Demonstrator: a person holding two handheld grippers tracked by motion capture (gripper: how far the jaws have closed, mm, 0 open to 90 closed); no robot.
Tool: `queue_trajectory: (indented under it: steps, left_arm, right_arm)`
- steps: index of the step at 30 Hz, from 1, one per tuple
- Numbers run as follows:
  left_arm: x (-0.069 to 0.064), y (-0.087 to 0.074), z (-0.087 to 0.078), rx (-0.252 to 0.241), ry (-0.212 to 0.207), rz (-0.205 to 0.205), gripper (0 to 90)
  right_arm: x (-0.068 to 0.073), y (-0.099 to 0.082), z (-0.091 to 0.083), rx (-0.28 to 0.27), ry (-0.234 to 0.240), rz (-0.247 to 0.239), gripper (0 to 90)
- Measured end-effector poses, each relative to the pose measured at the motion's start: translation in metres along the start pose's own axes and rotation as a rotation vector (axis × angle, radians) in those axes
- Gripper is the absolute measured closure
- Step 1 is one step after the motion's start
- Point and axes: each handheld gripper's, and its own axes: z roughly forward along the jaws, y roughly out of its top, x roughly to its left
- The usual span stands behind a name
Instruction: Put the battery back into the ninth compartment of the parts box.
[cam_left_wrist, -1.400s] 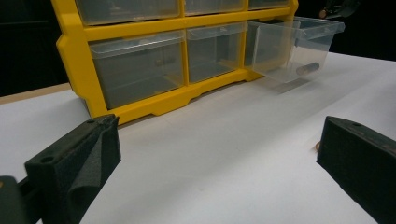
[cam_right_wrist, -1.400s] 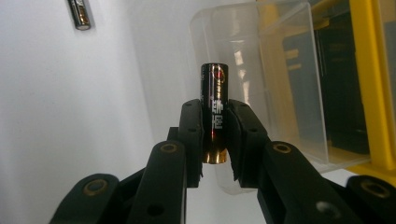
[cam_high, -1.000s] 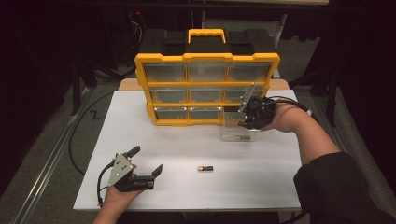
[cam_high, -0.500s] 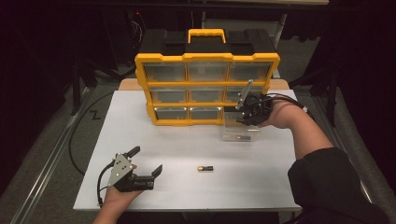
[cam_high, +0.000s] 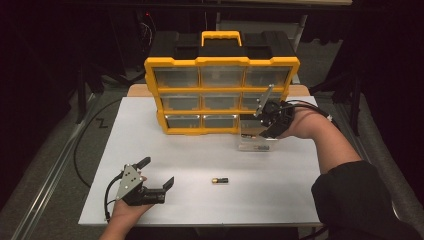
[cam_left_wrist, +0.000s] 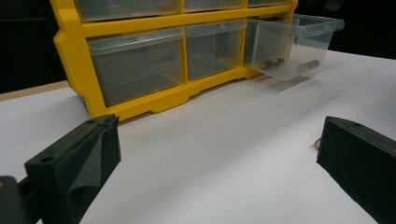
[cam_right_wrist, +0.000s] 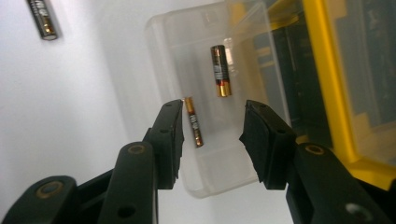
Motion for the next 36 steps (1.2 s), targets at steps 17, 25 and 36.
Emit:
queue_trajectory:
  steps: [17, 25, 36]
  left_arm:
    - [-0.002, 0.0, 0.001, 0.005, -0.007, 0.007, 0.1]
    - [-0.002, 0.0, 0.002, 0.002, -0.008, 0.005, 0.1]
    - [-0.002, 0.0, 0.001, 0.0, -0.008, 0.004, 0.1]
  right_arm:
    - [0.031, -0.019, 0.002, 0.014, 0.017, -0.004, 54.7]
    - [0.046, -0.017, 0.007, 0.011, 0.035, -0.016, 53.0]
    - [0.062, -0.016, 0.026, 0.008, 0.071, -0.019, 47.1]
